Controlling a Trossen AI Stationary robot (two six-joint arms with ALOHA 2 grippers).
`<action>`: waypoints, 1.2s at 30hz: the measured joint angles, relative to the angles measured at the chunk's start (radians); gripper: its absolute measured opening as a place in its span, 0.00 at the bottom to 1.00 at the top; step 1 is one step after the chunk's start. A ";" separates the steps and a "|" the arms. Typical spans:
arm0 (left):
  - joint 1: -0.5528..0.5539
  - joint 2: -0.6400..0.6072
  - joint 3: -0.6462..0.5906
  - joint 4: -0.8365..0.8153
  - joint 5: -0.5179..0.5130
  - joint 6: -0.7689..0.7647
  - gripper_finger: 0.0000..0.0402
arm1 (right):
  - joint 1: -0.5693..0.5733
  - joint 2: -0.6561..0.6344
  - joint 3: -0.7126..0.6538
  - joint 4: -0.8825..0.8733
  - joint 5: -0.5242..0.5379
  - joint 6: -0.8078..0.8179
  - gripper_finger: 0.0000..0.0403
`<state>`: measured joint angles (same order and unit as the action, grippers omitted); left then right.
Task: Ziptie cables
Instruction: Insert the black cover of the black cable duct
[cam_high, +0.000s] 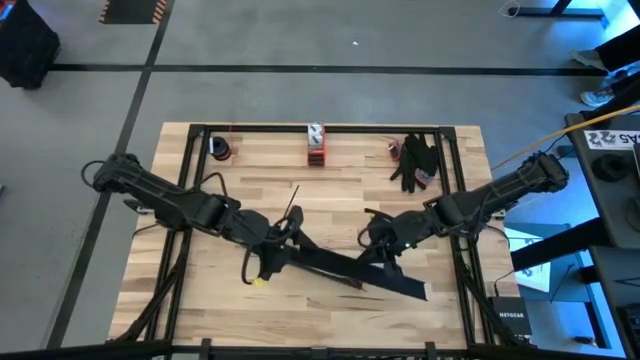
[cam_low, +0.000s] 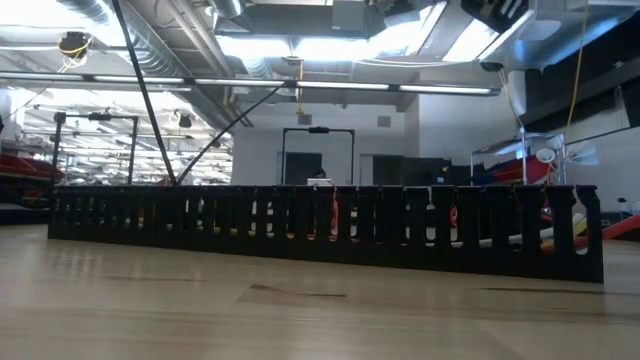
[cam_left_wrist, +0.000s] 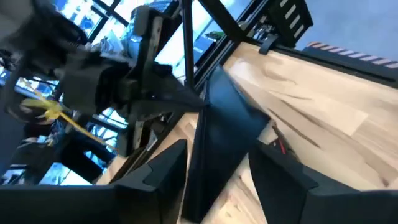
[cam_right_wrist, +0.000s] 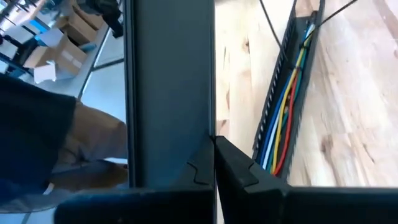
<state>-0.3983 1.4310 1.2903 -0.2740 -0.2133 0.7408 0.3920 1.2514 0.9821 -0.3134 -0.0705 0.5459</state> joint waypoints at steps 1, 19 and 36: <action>-0.002 0.003 0.000 0.005 0.003 -0.001 0.40 | -0.007 0.000 0.000 0.002 -0.007 0.000 0.00; -0.002 -0.016 0.000 -0.023 -0.063 -0.411 0.01 | -0.026 -0.106 0.073 -0.180 0.161 -0.007 0.20; 0.163 -0.026 0.000 0.129 -0.064 -1.160 0.00 | -0.028 -0.107 0.410 -0.120 0.602 -0.611 0.47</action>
<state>-0.2351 1.4053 1.2900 -0.1448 -0.2776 -0.4189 0.3644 1.1443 1.3926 -0.4337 0.5316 -0.0654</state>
